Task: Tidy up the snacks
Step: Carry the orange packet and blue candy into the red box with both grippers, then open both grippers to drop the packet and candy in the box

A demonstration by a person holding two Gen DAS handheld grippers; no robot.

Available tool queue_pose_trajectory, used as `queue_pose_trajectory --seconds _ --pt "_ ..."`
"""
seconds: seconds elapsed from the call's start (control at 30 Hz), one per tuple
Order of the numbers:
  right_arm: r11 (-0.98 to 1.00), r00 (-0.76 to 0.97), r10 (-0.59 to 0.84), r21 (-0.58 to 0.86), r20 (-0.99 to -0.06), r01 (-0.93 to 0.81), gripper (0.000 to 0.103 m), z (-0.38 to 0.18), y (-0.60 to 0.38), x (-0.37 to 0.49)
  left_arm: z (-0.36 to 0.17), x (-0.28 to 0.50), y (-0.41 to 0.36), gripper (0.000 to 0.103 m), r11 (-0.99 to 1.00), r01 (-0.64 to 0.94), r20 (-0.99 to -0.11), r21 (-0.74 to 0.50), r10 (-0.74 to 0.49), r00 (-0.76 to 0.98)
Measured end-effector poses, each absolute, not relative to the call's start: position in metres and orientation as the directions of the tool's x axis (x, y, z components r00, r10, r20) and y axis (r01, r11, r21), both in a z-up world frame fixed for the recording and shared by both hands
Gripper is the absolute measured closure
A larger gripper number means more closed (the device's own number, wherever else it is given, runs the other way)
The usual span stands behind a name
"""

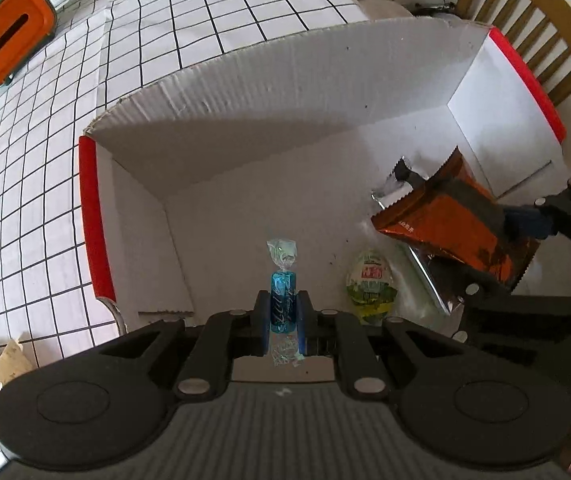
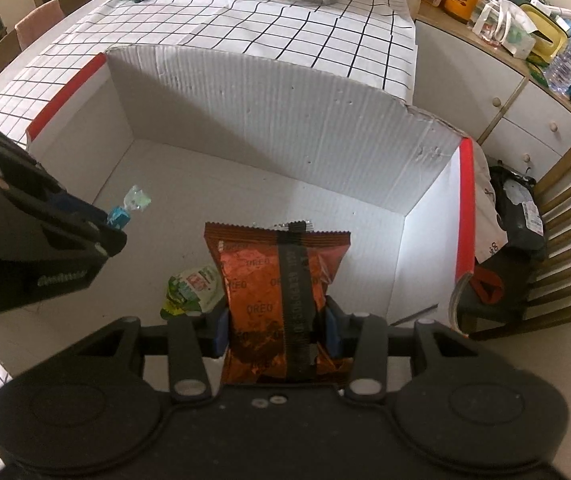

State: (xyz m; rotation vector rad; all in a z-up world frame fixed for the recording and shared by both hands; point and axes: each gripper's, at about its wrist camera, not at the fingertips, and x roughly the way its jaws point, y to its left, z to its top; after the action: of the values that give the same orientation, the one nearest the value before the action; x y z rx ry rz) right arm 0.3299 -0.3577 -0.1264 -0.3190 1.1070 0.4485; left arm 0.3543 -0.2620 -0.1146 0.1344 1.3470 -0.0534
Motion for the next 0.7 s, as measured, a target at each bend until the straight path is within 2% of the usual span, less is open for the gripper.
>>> queue_pose_trajectory --seconds 0.17,0.3,0.4,0.7 --pt "0.878 0.376 0.196 -0.008 -0.905 -0.479 0.055 -0.125 -0.362 0.331 -0.116 0.355 -0.261 0.09 0.992 0.114 -0.975 0.059 0.033 0.219" --pt "0.885 0.392 0.225 0.019 -0.892 -0.465 0.045 -0.119 -0.367 0.33 -0.111 0.353 -0.253 0.09 0.994 0.1 -0.971 0.036 0.012 0.237" --pt "0.893 0.418 0.236 0.026 -0.877 -0.45 0.033 -0.111 -0.37 0.325 -0.105 0.345 -0.243 0.09 0.997 0.081 -0.969 0.01 -0.01 0.246" --pt "0.906 0.457 0.292 0.09 -0.84 -0.413 0.028 -0.083 -0.385 0.308 -0.082 0.322 -0.226 0.086 0.996 0.075 -0.947 -0.054 -0.075 0.313"
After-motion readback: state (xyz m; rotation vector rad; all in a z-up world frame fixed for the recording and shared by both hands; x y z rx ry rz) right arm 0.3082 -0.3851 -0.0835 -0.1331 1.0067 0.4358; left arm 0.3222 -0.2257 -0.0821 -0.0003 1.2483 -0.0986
